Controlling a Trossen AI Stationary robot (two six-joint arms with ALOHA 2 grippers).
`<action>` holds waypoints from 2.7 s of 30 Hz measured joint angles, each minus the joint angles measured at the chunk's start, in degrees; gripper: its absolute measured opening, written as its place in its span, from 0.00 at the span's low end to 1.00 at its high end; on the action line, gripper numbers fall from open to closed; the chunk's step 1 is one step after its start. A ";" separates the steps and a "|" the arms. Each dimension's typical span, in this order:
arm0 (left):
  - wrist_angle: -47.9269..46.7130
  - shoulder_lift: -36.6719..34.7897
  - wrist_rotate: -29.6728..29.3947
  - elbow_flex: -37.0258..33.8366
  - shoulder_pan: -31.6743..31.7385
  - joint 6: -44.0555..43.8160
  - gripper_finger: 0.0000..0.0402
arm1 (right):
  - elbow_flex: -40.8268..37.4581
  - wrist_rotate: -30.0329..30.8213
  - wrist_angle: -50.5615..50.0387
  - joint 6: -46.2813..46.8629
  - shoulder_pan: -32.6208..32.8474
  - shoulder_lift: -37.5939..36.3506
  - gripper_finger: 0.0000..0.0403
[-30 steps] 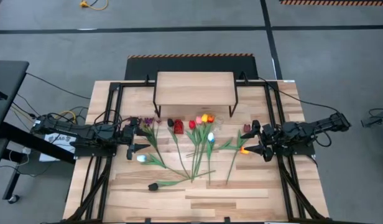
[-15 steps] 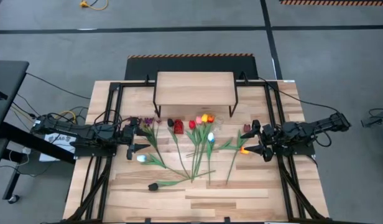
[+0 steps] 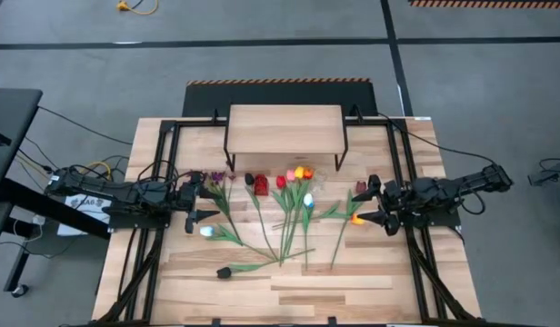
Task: Pick and place flowers into a vace then onto a shelf
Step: Put the bottom black flower into the transparent vase
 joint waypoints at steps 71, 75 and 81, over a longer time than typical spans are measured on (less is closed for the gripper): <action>16.68 -0.02 15.39 0.00 -0.02 5.60 0.56 | 56.99 15.83 10.95 -17.89 9.20 92.95 0.66; 16.68 -0.02 13.07 0.00 -0.02 3.04 0.56 | 66.00 15.52 4.09 -20.40 9.62 100.30 0.66; 16.68 -0.02 6.90 0.00 0.00 -0.18 0.56 | 79.99 11.82 -9.10 -18.13 9.51 109.89 0.66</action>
